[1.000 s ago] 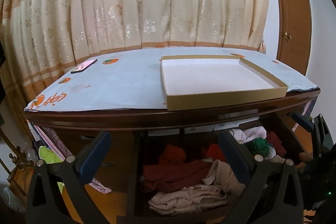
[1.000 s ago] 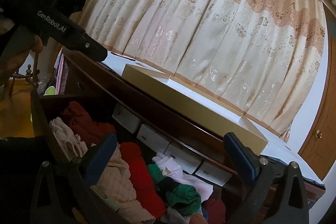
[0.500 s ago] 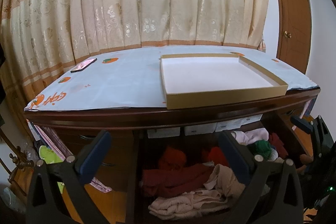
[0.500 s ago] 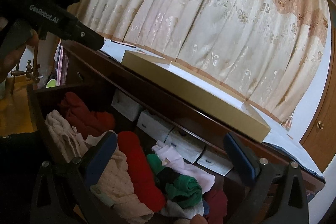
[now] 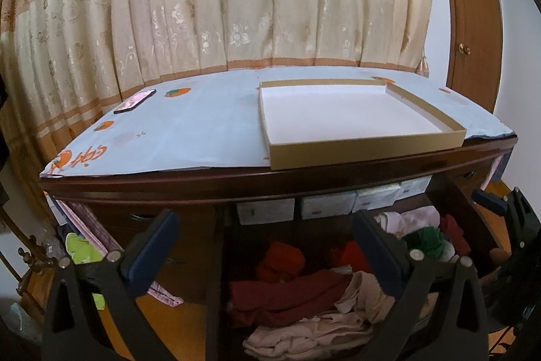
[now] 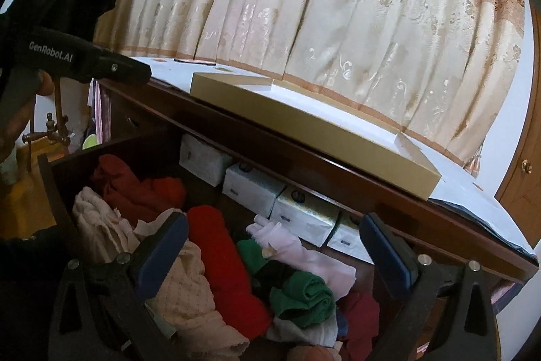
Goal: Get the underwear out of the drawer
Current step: 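Lower both tools toward the clothes in the open drawer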
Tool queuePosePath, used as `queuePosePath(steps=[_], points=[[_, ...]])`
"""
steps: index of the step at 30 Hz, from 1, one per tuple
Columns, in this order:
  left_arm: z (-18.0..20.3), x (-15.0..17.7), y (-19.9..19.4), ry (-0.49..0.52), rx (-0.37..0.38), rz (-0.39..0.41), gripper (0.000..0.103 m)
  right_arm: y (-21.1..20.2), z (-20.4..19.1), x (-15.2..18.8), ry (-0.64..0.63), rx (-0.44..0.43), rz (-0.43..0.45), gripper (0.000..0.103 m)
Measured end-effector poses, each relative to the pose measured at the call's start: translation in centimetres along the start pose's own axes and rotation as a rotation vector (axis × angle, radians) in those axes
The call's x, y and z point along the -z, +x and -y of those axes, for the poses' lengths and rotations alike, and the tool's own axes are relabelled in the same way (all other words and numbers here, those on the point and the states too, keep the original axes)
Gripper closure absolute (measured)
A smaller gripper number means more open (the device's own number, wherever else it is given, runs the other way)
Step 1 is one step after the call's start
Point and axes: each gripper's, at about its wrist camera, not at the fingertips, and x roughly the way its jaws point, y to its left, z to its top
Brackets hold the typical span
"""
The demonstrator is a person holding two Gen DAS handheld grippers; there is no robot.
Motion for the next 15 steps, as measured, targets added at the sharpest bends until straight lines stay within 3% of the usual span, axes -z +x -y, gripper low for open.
queuePosePath(steps=[7, 13, 15], points=[[-0.3, 0.2, 1.4, 0.018, 0.006, -0.064, 0.0, 0.5, -0.5, 0.0, -0.03, -0.032, -0.042, 0.001], [-0.9, 0.4, 2.6, 0.028, 0.04, -0.119, 0.0, 1.9, -0.6, 0.1, -0.056, -0.116, -0.159, 0.001], [-1.1, 0.6, 3.1, 0.033, 0.04, -0.141, 0.0, 2.1, -0.3, -0.1, -0.033, -0.185, -0.192, 0.001]])
